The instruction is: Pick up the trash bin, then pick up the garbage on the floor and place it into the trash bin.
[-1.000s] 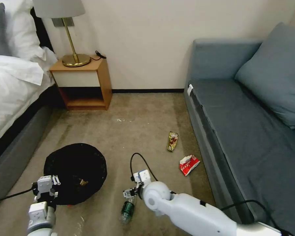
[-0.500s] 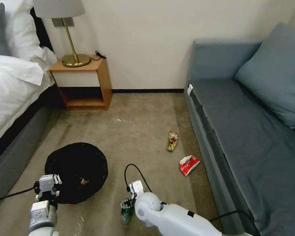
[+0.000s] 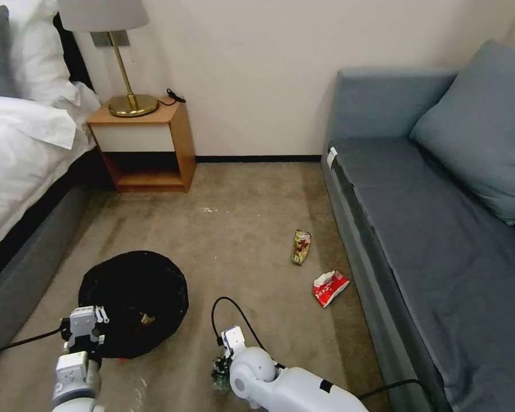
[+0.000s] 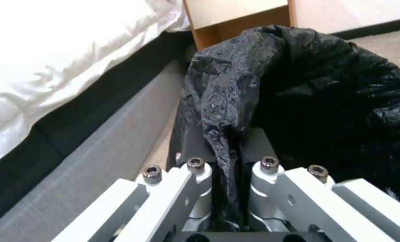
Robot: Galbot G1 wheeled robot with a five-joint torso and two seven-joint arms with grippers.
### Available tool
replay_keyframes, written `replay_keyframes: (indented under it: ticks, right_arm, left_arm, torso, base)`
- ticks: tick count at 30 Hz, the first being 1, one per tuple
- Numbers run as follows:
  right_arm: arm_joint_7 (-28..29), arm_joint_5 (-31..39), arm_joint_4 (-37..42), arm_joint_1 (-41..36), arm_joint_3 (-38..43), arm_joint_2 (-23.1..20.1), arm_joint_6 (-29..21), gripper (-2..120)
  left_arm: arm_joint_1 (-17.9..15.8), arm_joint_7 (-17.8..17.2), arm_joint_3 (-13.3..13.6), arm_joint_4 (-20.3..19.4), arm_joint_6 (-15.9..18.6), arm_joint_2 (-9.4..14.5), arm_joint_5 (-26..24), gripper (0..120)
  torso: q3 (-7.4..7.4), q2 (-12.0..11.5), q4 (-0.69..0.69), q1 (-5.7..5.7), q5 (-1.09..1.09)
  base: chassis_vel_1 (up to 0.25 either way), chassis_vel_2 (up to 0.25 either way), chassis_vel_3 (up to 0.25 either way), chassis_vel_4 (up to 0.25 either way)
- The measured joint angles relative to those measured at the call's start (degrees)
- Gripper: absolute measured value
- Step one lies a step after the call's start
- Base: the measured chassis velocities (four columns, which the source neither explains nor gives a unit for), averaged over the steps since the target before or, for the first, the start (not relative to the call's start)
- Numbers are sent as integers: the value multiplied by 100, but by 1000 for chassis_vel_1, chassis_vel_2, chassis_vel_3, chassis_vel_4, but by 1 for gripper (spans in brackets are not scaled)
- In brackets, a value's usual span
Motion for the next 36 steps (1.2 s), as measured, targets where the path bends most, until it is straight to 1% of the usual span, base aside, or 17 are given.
replay_keyframes:
  ticks: [1, 2, 5, 12, 15, 16, 19, 20, 24, 25, 27, 28, 30, 31, 34, 35, 36]
  right_arm:
    - [-34, -41, 39, -12, 5, -35, -4, 39]
    - [-34, -41, 39, -12, 5, -35, -4, 39]
    - [-88, -131, 151, -11, 47, -112, -7, 28]
    - [-309, -380, 603, 27, 226, -328, 157, 16]
    - [-539, -637, 1152, 94, 546, -607, 462, 10]
    - [-539, -637, 1152, 94, 546, -607, 462, 10]
    - [-847, -824, 1645, 213, 776, -960, 1065, 10]
    - [-847, -824, 1645, 213, 776, -960, 1065, 10]
    - [-1445, -842, 2046, 260, 774, -1298, 1976, 10]
    - [-1445, -842, 2046, 260, 774, -1298, 1976, 10]
    - [-1868, -863, 2115, 244, 699, -1337, 2414, 10]
    - [-1868, -863, 2115, 244, 699, -1337, 2414, 10]
    - [-2427, -894, 2047, 311, 476, -1251, 3122, 10]
    - [-2427, -894, 2047, 311, 476, -1251, 3122, 10]
    - [-2819, -925, 1764, 621, 51, -1075, 3801, 10]
    - [-2819, -925, 1764, 621, 51, -1075, 3801, 10]
    - [-2874, -937, 1633, 768, -128, -995, 4009, 10]
  left_arm:
    - [1, -1, 2, 1, -1, -3, 3, 7]
    - [1, -1, 2, 1, -1, -3, 3, 7]
    - [9, -2, 5, 1, -3, -12, 10, 7]
    - [37, -6, -14, -11, -14, 3, -12, 7]
    - [52, -8, -17, -15, -17, 14, -34, 7]
    - [52, -8, -17, -15, -17, 14, -34, 7]
    - [52, -9, 7, -22, -17, -1, -29, 7]
    - [52, -9, 7, -22, -17, -1, -29, 7]
    - [50, -8, 23, -44, -18, -17, -18, 7]
    - [50, -8, 23, -44, -18, -17, -18, 7]
    - [43, -8, 30, -60, -10, -20, -18, 7]
    - [43, -8, 30, -60, -10, -20, -18, 7]
    - [34, 0, 44, -70, 5, -32, 10, 7]
    - [34, 0, 44, -70, 5, -32, 10, 7]
    - [30, 14, 53, -90, 14, -45, 59, 7]
    - [30, 14, 53, -90, 14, -45, 59, 7]
    - [30, 19, 56, -99, 17, -48, 71, 7]
  torso:
    - [0, 0, 0, 0, 0]
    - [0, 0, 0, 0, 0]
    - [0, 0, 0, 0, -1]
    - [1, 0, 0, 0, -1]
    - [0, 0, 0, 0, -1]
    - [0, 0, 0, 0, -1]
    - [0, 0, 0, 0, -1]
    - [0, 0, 0, 0, -1]
    - [0, 0, -1, 0, -1]
    - [0, 0, -1, 0, -1]
    - [0, 0, -1, 0, -1]
    - [0, 0, -1, 0, -1]
    - [0, 0, 0, 0, -1]
    - [0, 0, 0, 0, -1]
    - [0, 0, 0, 0, -1]
    - [0, 0, 0, 0, -1]
    - [0, 0, 0, 0, -2]
  base:
    - [0, 0, 0, 0]
    - [0, 0, 0, 0]
    - [0, 0, 0, 0]
    - [0, 0, 0, 0]
    - [0, 0, 0, 0]
    - [0, 0, 0, 0]
    - [0, 0, 0, 0]
    - [0, 0, 0, 0]
    - [0, 0, 0, 0]
    - [0, 0, 0, 0]
    - [0, 0, 0, 0]
    - [0, 0, 0, 0]
    - [0, 0, 0, 0]
    - [0, 0, 0, 0]
    - [0, 0, 0, 0]
    - [0, 0, 0, 0]
    - [0, 0, 0, 0]
